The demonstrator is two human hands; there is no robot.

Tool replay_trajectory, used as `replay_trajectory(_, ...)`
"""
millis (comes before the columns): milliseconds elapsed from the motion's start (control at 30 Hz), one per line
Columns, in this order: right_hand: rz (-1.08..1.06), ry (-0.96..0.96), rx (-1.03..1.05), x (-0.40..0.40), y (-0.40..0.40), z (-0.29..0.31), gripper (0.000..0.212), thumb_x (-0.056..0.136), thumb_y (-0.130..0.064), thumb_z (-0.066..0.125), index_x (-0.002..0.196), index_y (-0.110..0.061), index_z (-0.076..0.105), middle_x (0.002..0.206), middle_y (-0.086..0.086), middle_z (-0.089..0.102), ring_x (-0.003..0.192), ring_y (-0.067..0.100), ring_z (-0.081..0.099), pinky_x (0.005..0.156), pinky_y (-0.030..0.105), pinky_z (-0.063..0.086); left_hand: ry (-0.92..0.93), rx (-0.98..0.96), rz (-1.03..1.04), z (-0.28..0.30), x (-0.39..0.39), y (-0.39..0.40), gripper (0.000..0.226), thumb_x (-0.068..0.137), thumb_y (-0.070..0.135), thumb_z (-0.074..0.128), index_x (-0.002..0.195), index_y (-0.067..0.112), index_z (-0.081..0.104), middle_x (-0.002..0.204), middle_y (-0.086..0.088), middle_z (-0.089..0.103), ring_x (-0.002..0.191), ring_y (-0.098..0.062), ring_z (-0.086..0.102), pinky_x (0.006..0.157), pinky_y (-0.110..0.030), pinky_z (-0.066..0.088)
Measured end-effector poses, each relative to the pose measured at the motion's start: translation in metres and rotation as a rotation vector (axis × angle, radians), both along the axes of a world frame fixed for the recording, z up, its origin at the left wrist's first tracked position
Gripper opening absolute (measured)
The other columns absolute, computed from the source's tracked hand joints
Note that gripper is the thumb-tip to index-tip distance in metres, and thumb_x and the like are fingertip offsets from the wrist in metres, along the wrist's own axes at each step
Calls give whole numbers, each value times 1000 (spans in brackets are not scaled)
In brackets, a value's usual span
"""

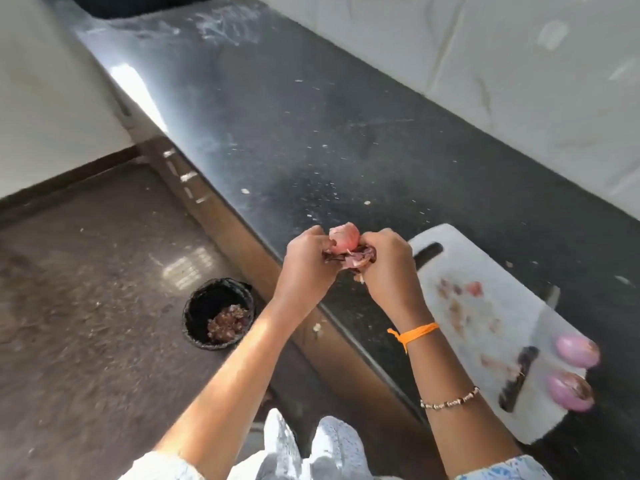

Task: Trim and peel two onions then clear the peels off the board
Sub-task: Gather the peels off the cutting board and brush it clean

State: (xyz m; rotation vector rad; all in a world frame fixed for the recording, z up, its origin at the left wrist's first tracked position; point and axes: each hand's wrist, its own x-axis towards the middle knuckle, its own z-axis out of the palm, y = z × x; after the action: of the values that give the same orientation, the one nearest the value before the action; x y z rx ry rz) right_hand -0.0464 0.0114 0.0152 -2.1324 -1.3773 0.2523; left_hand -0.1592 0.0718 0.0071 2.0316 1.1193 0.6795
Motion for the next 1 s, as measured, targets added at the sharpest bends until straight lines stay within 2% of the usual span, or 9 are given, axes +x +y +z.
replay_trajectory(100,128,-3,-15,-39,43,-6,8,82,-3,61,76,-2,65,77,7,49,72,28,52,57,31,30,10,-4,132,-8,-45,30,9,75,10,77,69,9,70,65,6,44,56,-5,42,53,-15,32)
replay_trajectory(233,289,12,-75,-93,98,-22,7,84,-5,61,83,-3,67,80,7,49,76,28,53,57,28,24,-1,-82,318,-33,-105,67,9,74,1,73,69,3,66,68,3,42,63,-16,48,56,-28,37)
replay_trajectory(333,378,43,-157,-127,134,-43,14,82,1,60,90,-6,69,85,6,54,76,24,56,61,24,37,12,-116,405,-48,-142,87,12,73,-2,72,81,8,72,71,-3,52,68,-18,55,60,-26,42)
replay_trajectory(400,431,126,-188,-148,155,-58,17,81,-2,60,92,-10,70,85,4,55,77,22,60,67,35,51,12,-172,465,-61,-162,102,9,74,3,73,79,11,70,71,-2,52,69,-15,57,61,-20,41)
replay_trajectory(567,485,185,-305,-191,204,-111,8,76,-3,62,76,-9,68,79,8,53,70,25,59,67,44,53,92,-312,575,-117,-200,139,20,76,4,71,64,12,56,63,7,41,61,-11,47,55,-17,33)
replay_trajectory(700,511,189,-395,-210,234,-191,13,76,0,63,85,-6,71,81,12,57,76,29,62,70,39,52,107,-452,680,-192,-216,160,15,74,6,73,69,9,59,65,8,45,70,-17,55,59,-21,33)
replay_trajectory(800,539,208,-486,-222,252,-267,7,78,-1,62,73,1,65,67,-1,43,65,25,53,61,32,43,104,-545,698,-264,-223,173,12,76,11,74,82,2,71,67,4,48,75,-18,54,62,-20,31)
replay_trajectory(900,578,219,-567,-229,263,-345,11,80,0,60,72,-2,67,62,0,42,62,18,42,54,24,24,160,-624,731,-341,-226,178,17,78,11,72,86,-4,70,80,-13,59,84,-30,57,62,-21,26)
replay_trajectory(1000,609,255,-579,-236,269,-418,6,77,0,65,74,-1,70,70,9,49,71,18,45,55,21,24,177,-680,774,-411,-231,183,12,78,8,71,81,-4,70,85,-22,65,86,-34,60,59,-21,25)
